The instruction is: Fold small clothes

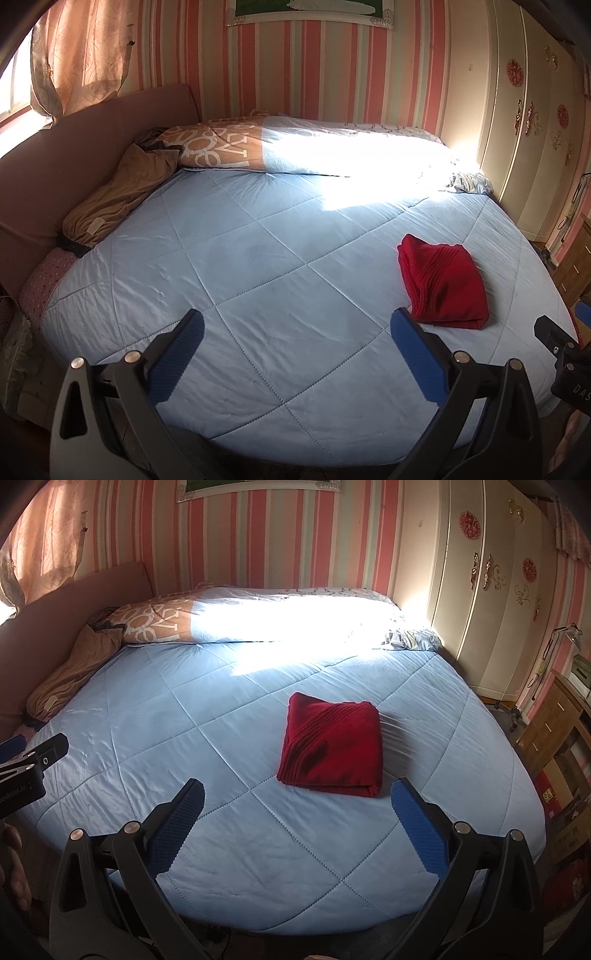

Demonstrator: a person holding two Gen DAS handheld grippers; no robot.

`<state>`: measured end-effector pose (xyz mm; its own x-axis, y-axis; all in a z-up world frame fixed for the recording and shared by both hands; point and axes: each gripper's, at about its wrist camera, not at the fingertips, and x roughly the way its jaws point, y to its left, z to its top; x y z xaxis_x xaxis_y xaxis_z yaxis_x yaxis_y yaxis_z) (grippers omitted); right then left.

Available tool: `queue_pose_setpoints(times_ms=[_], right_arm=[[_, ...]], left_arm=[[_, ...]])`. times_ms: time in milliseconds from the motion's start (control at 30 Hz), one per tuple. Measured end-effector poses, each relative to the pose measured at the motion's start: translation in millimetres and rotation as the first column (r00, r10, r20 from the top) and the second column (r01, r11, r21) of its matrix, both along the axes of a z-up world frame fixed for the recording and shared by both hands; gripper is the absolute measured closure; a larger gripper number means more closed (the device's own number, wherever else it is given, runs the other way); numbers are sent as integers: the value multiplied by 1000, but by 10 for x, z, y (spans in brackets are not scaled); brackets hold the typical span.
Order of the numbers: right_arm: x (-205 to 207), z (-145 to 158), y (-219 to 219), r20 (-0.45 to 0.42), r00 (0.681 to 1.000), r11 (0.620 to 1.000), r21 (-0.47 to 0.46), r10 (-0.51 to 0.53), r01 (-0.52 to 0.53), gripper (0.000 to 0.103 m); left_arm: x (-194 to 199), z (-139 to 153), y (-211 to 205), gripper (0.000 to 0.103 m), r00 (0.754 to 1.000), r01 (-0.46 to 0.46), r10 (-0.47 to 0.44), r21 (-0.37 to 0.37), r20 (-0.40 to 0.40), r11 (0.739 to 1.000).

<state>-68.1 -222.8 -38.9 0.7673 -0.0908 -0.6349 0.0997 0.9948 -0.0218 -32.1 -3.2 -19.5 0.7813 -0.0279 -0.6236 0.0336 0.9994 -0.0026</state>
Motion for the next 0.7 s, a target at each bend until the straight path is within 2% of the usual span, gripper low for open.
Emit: queue_pose_setpoints(times_ms=[700], right_arm=[[106, -74, -10, -17, 1000, 999, -35, -14, 13, 3]], left_arm=[[16, -94, 9, 2, 1000, -3, 3, 19, -14, 1000]])
